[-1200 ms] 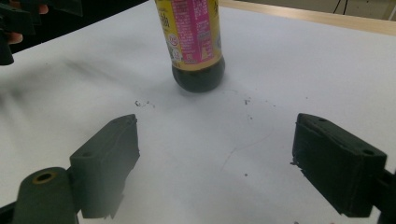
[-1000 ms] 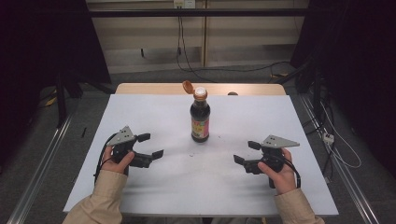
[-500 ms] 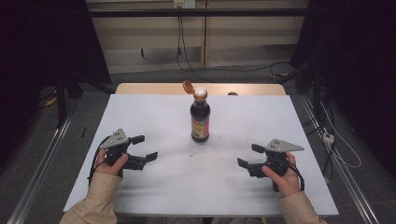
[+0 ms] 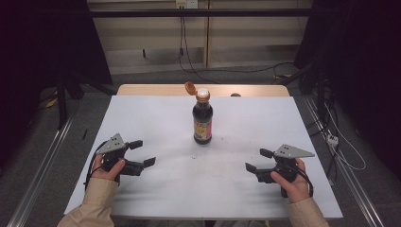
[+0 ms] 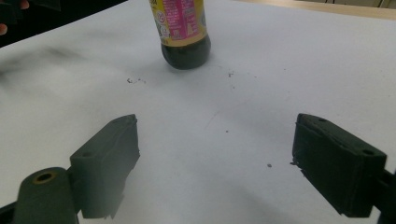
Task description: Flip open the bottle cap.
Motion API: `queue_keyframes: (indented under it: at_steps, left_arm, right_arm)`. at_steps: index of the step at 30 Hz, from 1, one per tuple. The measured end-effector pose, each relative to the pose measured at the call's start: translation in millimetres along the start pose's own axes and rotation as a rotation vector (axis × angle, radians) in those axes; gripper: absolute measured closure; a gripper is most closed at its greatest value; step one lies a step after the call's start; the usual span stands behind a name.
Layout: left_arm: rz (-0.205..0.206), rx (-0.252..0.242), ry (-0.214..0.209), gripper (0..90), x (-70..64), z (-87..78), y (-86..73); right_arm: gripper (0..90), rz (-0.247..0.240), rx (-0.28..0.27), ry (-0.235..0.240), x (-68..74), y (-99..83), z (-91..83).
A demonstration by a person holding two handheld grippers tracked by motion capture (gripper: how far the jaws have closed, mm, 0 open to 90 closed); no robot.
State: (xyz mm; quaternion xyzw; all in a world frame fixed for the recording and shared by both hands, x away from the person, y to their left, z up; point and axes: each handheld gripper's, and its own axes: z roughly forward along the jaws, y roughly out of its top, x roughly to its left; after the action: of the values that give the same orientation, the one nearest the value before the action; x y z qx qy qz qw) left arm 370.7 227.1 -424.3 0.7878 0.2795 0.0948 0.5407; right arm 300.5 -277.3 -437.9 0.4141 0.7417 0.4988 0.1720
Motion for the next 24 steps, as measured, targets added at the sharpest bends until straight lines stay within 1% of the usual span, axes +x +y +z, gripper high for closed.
queue_keyframes:
  at_steps: [4,7,8,9,11,17,18,20,21,24]
  left_arm:
    - [-0.002,0.002,0.008,8.8,-0.2,-2.5,-1.5]
    - [-0.002,0.002,0.004,8.8,0.3,-3.9,-2.8]
    - [-0.002,0.003,0.01,8.8,0.3,-4.5,-3.1]
    - [-0.003,0.003,0.005,8.8,0.6,-5.1,-3.6]
    - [-0.004,0.003,0.012,8.8,0.6,-6.0,-4.2]
    - [0.005,0.004,0.01,8.8,0.0,-8.3,-4.8]
    - [0.003,0.007,0.015,8.8,-0.6,-8.6,-5.2]
    - [-0.001,0.003,0.006,8.8,-0.4,-9.0,-6.0]
    - [0.0,0.007,0.014,8.8,-0.6,-9.6,-6.4]
    - [0.0,0.006,0.015,8.8,-0.7,-11.0,-7.6]
  right_arm:
    - [14.6,0.002,0.004,-0.004,-0.9,-2.4,-1.4]
    - [14.6,-0.004,0.006,-0.007,-1.4,-3.6,-2.7]
    - [14.6,-0.003,0.005,-0.007,-1.6,-4.0,-3.2]
    - [14.6,-0.004,0.005,-0.008,-2.0,-4.4,-3.7]
    - [14.6,0.0,0.004,-0.013,-2.7,-5.4,-4.7]
    - [14.6,-0.003,0.005,-0.017,-2.9,-7.5,-6.8]
    - [14.6,-0.007,0.007,-0.019,-3.1,-7.9,-7.1]
    - [14.6,-0.011,0.009,-0.023,-3.7,-8.7,-8.2]
    - [14.6,-0.007,0.008,-0.025,-3.7,-9.0,-8.8]
    - [14.6,-0.009,0.006,-0.027,-4.6,-10.0,-10.9]
